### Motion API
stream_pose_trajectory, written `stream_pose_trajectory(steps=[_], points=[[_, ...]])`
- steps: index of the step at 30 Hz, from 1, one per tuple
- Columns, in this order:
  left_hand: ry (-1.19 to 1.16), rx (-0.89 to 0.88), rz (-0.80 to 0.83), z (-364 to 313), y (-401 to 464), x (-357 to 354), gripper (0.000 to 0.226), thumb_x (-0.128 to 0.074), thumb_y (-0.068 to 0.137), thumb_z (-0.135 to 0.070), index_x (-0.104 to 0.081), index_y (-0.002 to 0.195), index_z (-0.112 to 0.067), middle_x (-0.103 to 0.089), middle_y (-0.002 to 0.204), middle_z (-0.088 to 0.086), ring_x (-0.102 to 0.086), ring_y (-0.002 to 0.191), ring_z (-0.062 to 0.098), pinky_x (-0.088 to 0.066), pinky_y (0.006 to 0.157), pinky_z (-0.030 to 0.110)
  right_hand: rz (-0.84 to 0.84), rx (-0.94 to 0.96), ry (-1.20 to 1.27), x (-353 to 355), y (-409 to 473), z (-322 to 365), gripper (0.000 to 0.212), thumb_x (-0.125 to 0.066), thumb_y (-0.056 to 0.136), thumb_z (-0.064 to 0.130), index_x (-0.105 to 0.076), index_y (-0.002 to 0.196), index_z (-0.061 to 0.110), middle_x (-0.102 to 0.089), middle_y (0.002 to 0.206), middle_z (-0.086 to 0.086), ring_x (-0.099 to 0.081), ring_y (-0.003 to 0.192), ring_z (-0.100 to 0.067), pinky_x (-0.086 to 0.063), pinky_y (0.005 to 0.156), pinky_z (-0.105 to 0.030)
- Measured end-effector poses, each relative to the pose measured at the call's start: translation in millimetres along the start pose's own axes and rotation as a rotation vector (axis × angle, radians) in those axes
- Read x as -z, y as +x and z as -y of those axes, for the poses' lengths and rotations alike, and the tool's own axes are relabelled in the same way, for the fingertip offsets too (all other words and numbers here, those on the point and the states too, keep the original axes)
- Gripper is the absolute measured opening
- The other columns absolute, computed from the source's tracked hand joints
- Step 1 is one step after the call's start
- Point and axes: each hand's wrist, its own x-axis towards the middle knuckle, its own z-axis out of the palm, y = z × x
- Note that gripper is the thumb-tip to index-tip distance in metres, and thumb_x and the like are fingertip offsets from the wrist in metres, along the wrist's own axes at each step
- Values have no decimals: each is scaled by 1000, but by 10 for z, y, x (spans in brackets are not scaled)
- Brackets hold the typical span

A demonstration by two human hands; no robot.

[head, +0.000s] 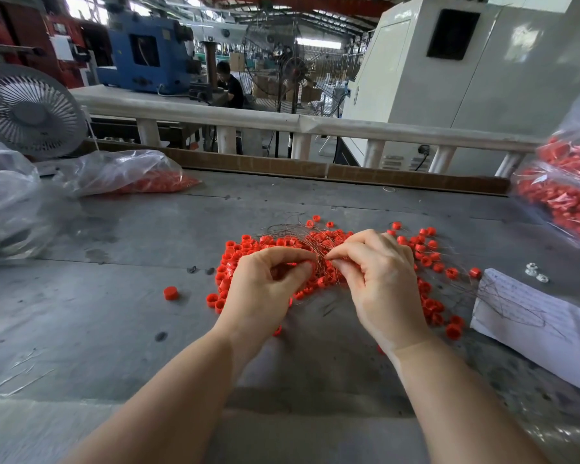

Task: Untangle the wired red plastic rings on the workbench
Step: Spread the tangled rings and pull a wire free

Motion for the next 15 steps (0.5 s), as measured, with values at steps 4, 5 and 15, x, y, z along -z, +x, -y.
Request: stream_pose_trajectory(steps=[4,5,15], points=[[-318,123,23,-15,18,25,16,-61,86,1,-70,86,-12,-71,70,-2,-66,65,6,-51,61,15,-66,-38,59,19,20,-8,8,-71,79,2,-72,81,10,-64,79,-2,-60,80,-26,-46,76,-47],[-366,138,32,-18,18,31,16,-60,86,2,-69,88,-11,-71,69,-1,-66,65,8,-51,60,15,-73,-38,74,23,25,-8,8,-70,80,2,-72,82,9,-64,79,-3,-60,80,-26,-47,75,-49],[-642,260,98,-67,26,29,25,-54,83,9,-71,91,-7,-72,78,7,-70,71,11,-54,64,15,-134,0,168,30,44,32,7,-66,83,1,-71,85,6,-64,81,-3,-57,79,-23,-48,73,-42]])
